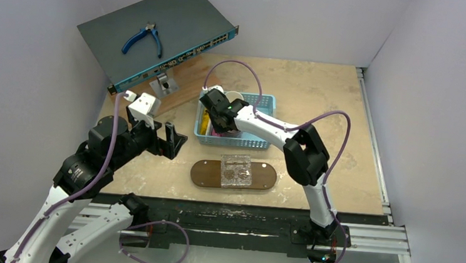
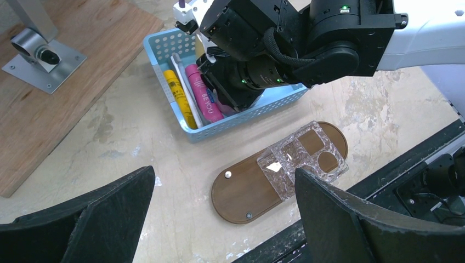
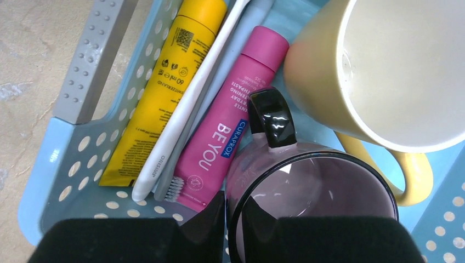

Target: Prepare toiletry sets of a toothbrush and toothpaste on the tray

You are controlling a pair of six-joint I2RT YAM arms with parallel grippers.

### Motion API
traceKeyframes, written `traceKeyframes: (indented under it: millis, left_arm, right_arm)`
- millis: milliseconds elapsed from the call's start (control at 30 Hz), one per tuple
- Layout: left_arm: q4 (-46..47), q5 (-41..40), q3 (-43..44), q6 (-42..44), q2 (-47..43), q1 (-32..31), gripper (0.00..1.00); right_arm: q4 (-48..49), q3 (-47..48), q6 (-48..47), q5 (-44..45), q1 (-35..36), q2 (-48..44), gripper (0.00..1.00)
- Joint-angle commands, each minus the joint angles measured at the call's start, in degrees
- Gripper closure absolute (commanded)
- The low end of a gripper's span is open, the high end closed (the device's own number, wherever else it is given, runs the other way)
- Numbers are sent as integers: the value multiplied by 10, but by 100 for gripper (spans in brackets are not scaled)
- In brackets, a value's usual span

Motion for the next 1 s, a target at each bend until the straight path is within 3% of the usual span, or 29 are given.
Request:
traceKeyframes:
  millis: [0, 133, 567, 967]
  left_arm:
    - [9, -6, 3, 9, 2, 0, 2]
    - [10, -5, 3, 9, 2, 0, 2]
    - [9, -9, 4, 10, 0, -1, 2]
    - [1, -60, 6, 8, -13, 0, 2]
  right_arm:
    - [-9, 24, -12, -13, -3, -7, 87]
    - [-14, 29, -18, -15, -5, -8, 100]
    - [1, 9, -61, 15, -4, -113, 100]
    - [5, -4, -97, -9, 13, -215, 100]
